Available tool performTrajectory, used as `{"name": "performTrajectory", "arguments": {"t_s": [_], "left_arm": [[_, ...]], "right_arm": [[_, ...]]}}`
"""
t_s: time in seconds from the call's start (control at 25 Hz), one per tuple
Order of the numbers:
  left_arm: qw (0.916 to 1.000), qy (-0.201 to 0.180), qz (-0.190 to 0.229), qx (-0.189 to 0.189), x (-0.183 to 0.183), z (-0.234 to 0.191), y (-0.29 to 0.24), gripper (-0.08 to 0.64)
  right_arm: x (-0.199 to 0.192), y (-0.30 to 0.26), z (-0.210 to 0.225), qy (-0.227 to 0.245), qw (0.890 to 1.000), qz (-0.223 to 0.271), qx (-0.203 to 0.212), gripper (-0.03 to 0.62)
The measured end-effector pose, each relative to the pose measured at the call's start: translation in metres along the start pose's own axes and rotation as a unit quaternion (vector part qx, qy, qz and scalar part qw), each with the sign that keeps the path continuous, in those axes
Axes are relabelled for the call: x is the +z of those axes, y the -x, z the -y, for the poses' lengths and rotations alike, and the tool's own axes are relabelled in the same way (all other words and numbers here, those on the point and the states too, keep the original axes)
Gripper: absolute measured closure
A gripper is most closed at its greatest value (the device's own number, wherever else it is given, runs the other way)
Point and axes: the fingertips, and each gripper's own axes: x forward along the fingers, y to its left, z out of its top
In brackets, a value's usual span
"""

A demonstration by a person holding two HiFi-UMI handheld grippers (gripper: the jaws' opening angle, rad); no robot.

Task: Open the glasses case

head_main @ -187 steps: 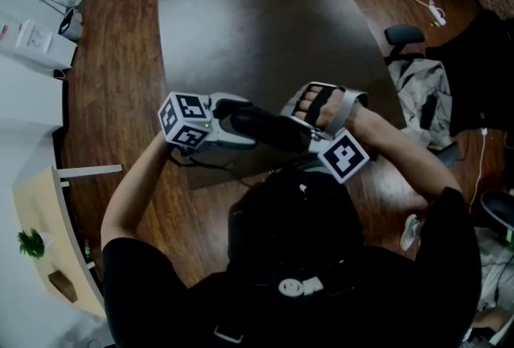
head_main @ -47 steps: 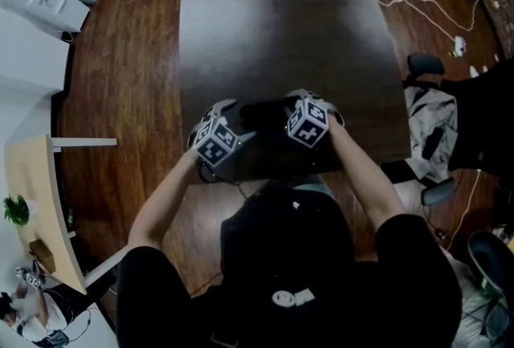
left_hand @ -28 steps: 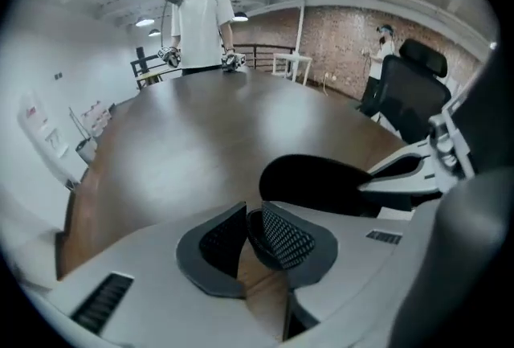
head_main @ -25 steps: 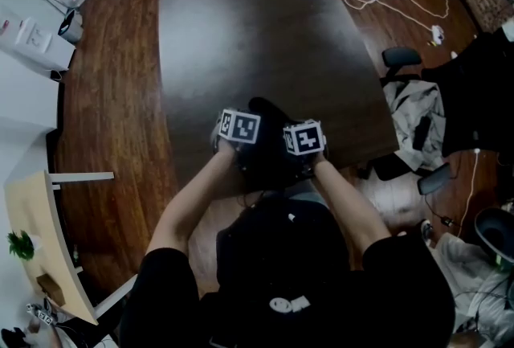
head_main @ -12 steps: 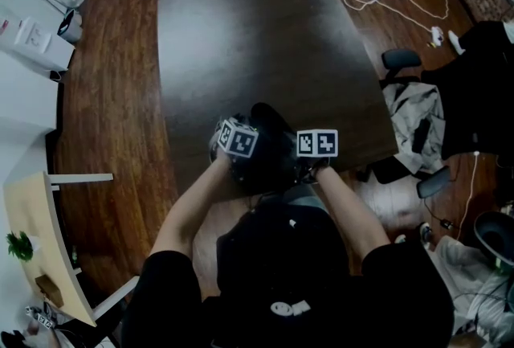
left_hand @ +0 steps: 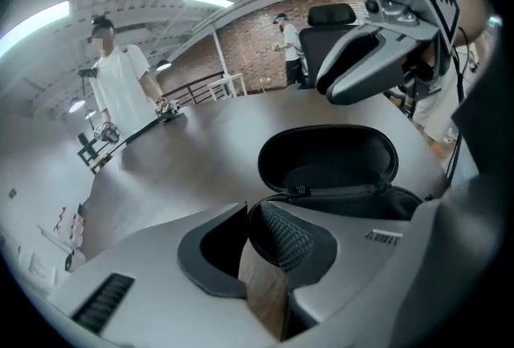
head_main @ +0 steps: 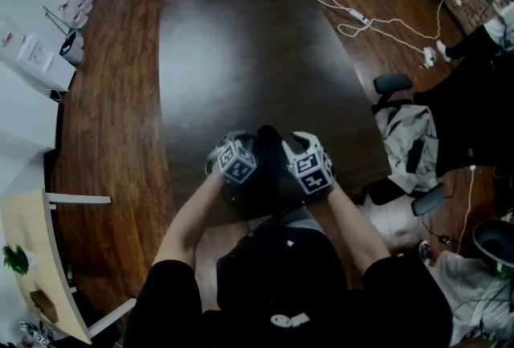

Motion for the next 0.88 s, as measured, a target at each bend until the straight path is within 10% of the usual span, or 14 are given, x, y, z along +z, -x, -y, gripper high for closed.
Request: {"name": "performTrajectory", "arguments": {"t_s": [0.12, 0.36, 0.6, 0.88], "left_arm": [[0.9989, -0.041, -0.003, -0.022, 0.002, 0.007, -0.005, 0.508], [0.9989, -0.012, 0.008, -0.044, 0.004, 0.010, -0.007, 0.511], [0.9979, 0.040, 0.010, -0.049, 0.004, 0.010, -0.005, 0.509], [0.9877, 0.144, 0.041, -0.044, 0.032, -0.016, 0.019, 0.511]], "right_arm": [[-0.009, -0.018, -0.033, 0.089, 0.993, -0.050, 0.064, 0.565], [-0.040, -0.044, -0.028, 0.114, 0.985, -0.112, 0.064, 0.568], [-0.033, -0.044, -0.029, 0.075, 0.989, -0.100, 0.075, 0.566], [0.003, -0.031, -0.006, -0.086, 0.993, -0.036, 0.071, 0.566]]}}
